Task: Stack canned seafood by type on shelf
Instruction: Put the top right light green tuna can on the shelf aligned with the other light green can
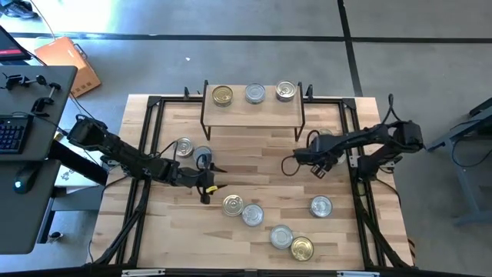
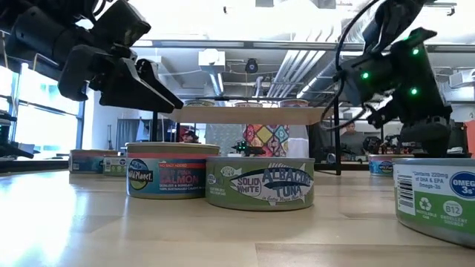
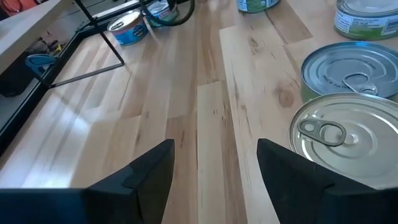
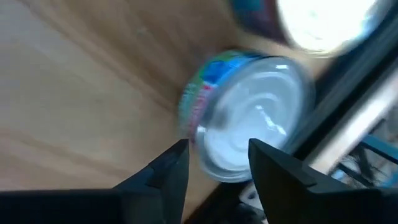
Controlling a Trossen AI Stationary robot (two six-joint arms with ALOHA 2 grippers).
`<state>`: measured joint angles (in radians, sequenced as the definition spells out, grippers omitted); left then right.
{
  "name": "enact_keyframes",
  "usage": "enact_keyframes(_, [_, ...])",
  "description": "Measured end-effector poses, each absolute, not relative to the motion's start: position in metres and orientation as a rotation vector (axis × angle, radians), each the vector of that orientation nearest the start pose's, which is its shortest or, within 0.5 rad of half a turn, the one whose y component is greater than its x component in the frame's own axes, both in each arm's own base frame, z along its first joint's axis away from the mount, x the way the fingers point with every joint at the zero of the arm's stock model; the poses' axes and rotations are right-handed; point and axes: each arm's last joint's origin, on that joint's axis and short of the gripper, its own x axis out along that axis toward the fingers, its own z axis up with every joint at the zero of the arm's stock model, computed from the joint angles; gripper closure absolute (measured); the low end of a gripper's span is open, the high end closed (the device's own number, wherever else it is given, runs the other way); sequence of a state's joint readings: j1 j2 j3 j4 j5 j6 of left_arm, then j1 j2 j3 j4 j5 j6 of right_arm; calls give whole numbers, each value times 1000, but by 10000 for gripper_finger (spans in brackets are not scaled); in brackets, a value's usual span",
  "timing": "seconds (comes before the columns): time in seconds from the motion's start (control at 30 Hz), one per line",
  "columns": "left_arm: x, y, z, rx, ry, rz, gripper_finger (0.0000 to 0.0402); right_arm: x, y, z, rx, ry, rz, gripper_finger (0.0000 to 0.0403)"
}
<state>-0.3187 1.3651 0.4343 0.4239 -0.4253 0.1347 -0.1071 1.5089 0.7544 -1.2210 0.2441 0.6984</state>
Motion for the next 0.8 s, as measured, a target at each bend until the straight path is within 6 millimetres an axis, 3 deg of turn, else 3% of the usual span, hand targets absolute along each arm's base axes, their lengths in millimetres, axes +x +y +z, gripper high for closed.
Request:
enact_keyframes(0.23, [235, -62, 156, 312, 482, 83, 182, 205, -29, 155, 397, 1673, -656, 283])
enact_keyframes(0.43, [235, -62, 155, 313, 482, 83, 182, 246, -19, 177, 455, 1429, -477, 288])
enact_keyframes(0.63, [235, -62, 155, 311, 482, 83, 182, 285, 5, 201, 328, 1135, -94, 288])
enact_keyframes(0.7, [235, -62, 155, 311, 482, 83, 182, 287, 11, 206, 262, 1127, -84, 288])
enact_keyframes(0.8, [235, -62, 155, 311, 482, 83, 182, 278, 10, 204, 184, 1199, -251, 288])
